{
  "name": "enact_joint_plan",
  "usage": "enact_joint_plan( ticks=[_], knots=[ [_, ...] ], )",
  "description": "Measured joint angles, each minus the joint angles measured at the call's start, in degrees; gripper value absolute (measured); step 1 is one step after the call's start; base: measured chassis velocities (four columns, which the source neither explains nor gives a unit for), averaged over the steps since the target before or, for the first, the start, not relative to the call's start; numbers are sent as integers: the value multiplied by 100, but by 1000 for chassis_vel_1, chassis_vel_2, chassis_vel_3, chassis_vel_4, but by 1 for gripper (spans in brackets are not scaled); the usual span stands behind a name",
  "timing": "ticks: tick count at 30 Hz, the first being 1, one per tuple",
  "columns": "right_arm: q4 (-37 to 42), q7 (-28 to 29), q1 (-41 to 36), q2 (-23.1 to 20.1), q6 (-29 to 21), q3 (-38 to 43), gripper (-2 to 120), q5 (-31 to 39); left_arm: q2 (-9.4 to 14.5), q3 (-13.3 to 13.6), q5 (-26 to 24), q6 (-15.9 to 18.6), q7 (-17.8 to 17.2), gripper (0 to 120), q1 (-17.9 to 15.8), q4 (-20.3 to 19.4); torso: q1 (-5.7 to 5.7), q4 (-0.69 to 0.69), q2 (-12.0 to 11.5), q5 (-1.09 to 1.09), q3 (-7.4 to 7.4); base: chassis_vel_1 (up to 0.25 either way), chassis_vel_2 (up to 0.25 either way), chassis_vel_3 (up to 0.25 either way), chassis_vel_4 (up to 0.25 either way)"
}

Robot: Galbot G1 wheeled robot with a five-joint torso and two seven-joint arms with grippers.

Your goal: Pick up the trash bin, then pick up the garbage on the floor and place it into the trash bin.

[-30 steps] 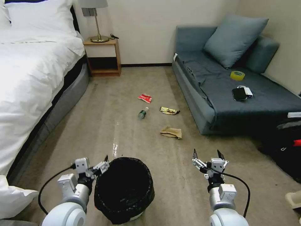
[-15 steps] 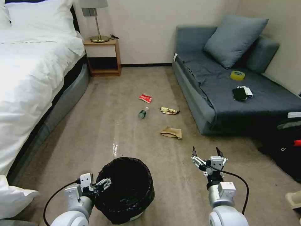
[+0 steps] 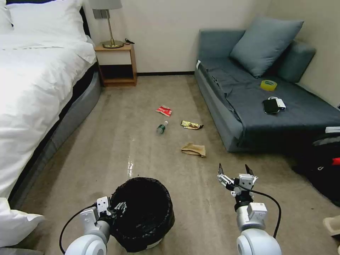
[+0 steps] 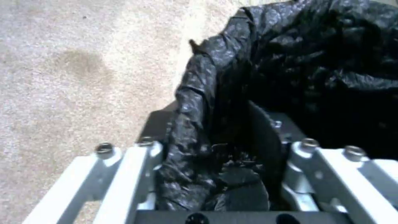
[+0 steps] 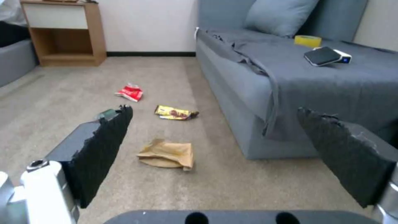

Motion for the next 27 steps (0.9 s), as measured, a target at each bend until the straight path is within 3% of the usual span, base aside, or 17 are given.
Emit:
enact_joint_plan(
  ticks=[12,20,27],
  knots=[
    [-116,106,69,68,-20,-12,100,-7,78,-28,-137,30,62,4,-61,79,0,0,0,-5,0,0,0,0,0],
    [-135,138,88,98,-26,-16,100,-15,115,-59,-201,6,120,4,-73,68,0,-1,-2,-6,1,0,0,0,0],
    [-122,164,70,104,-26,-13,100,-17,128,-141,-183,-171,496,4,-36,-82,0,-5,-4,-12,2,0,0,0,0]
  ],
)
